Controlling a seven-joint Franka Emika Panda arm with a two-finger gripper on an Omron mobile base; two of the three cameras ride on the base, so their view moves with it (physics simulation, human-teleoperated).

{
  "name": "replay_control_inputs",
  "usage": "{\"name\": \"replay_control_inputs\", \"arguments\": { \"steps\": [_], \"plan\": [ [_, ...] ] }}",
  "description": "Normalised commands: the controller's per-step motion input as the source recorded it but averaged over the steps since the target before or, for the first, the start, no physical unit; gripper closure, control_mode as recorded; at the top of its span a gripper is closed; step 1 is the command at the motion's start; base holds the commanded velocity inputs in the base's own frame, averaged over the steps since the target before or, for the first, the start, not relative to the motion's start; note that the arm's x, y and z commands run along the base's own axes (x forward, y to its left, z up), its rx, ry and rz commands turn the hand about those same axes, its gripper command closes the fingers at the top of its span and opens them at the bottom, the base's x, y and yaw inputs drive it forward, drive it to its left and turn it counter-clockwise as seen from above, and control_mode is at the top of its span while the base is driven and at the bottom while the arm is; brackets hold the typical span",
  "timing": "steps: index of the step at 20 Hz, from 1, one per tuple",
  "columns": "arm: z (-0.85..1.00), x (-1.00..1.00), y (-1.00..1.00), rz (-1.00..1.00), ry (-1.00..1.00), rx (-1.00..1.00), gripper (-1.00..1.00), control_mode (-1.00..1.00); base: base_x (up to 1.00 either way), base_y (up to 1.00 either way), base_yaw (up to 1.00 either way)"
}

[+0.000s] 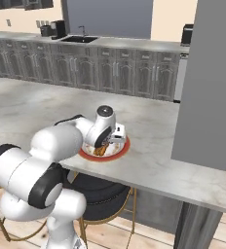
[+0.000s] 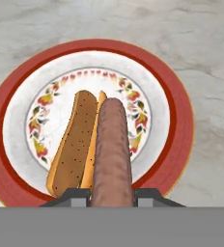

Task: Move the hot dog bun to the plate on the dining table and place the condiment next to that plate. Then navigate to the fridge and take the sausage and place it on the plate as well.

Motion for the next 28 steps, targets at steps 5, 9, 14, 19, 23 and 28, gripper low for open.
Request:
{"name": "replay_control_inputs", "arguments": {
  "steps": [5,9,14,19,23,28],
  "plan": [
    [-0.25,0.06,0.0,0.0,0.0,0.0,1.0,-1.0,0.0,0.0,0.0],
    [-0.14,0.19,0.0,0.0,0.0,0.0,1.0,-1.0,0.0,0.0,0.0],
    [-0.08,0.16,0.0,0.0,-0.02,0.0,1.0,-1.0,0.0,0.0,0.0],
    [-0.12,0.1,0.0,0.0,0.0,0.0,1.0,-1.0,0.0,0.0,0.0],
    [-0.18,0.0,0.0,0.0,0.0,-0.02,-1.0,-1.0,0.0,0.0,0.0],
    [-0.07,0.0,0.0,0.0,-0.03,-0.01,-1.0,-1.0,0.0,0.0,0.0]
  ]
}}
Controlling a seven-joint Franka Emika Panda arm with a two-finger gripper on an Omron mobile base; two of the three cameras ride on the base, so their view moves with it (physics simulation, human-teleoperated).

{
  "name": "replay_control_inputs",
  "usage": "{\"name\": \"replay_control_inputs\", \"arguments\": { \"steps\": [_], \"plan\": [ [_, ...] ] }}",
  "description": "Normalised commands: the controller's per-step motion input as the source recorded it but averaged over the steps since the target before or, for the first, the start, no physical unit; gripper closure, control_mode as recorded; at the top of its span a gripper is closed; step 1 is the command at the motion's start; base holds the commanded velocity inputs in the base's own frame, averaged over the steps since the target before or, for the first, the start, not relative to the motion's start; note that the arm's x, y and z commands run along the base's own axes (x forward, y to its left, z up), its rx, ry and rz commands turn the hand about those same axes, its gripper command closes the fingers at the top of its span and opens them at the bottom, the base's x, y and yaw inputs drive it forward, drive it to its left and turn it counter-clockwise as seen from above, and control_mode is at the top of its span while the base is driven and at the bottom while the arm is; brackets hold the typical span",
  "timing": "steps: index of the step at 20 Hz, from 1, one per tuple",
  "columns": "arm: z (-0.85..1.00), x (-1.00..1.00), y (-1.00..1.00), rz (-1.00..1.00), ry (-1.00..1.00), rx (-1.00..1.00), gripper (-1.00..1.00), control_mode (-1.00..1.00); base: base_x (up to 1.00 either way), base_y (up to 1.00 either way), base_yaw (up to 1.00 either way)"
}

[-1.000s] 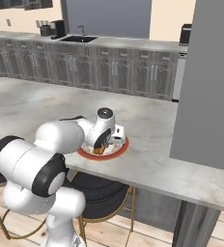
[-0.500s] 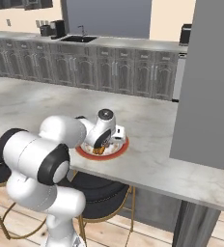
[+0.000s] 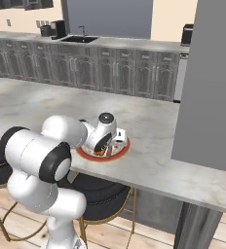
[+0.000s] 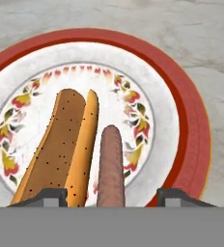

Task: Move the hot dog bun to the plate on the dining table and place the condiment next to that plate. Then navigate to the fridge and take the sausage and place it on the plate as well.

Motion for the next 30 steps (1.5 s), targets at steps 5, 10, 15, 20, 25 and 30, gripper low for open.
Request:
{"name": "replay_control_inputs", "arguments": {
  "steps": [5,10,15,20,25,30],
  "plan": [
    [0.08,-0.01,0.0,0.0,-0.1,0.0,-1.0,-1.0,0.0,0.0,0.0],
    [0.89,-0.35,0.0,0.0,-0.16,0.0,-1.0,-1.0,0.0,0.0,0.0],
    [1.0,-0.53,0.0,-0.02,0.04,0.0,-1.0,-1.0,0.0,0.0,0.0],
    [0.96,-0.71,0.0,-0.08,0.26,0.0,-1.0,-1.0,0.0,0.0,0.0],
    [0.25,-0.99,0.06,-0.1,0.25,0.0,-1.0,-1.0,0.0,0.0,0.0],
    [-0.08,-1.0,0.13,-0.09,0.14,0.0,-1.0,-1.0,0.0,0.0,0.0]
  ]
}}
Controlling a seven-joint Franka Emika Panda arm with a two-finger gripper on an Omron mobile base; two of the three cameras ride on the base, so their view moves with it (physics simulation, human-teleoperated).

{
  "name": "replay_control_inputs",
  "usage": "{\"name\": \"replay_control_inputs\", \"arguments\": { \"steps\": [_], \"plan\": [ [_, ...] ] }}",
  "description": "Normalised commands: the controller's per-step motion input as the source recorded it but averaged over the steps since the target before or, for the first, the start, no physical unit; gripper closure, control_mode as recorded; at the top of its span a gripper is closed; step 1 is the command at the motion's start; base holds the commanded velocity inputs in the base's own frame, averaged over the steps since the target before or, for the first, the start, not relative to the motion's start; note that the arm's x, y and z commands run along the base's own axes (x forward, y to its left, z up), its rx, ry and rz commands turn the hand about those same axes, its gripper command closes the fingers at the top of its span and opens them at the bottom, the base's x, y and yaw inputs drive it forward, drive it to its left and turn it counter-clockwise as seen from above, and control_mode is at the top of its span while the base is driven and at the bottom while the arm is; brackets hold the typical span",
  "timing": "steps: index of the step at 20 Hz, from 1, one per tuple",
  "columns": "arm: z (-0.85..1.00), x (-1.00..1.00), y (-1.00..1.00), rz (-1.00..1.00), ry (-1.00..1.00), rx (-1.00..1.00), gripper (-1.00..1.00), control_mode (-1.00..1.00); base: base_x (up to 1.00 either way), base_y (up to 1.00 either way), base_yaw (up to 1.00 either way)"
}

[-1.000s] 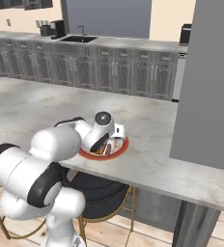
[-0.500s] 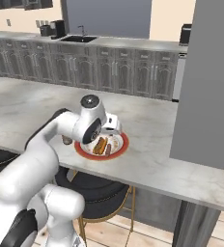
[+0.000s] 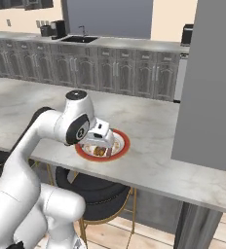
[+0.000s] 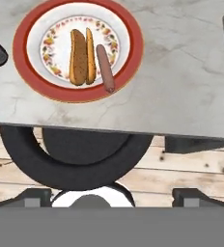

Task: Move the hot dog bun to the plate on the dining table and place the condiment next to that plate. Then navigate to the fridge and take the sausage and place it on the plate as well.

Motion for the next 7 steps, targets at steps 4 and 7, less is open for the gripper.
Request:
{"name": "replay_control_inputs", "arguments": {
  "steps": [4,7],
  "plan": [
    [-0.37,-1.0,0.12,-0.05,0.04,0.0,-1.0,-1.0,0.0,0.0,0.0],
    [-0.51,-1.0,0.2,-0.03,-0.02,0.0,-1.0,-1.0,0.0,0.0,0.0]
  ]
}}
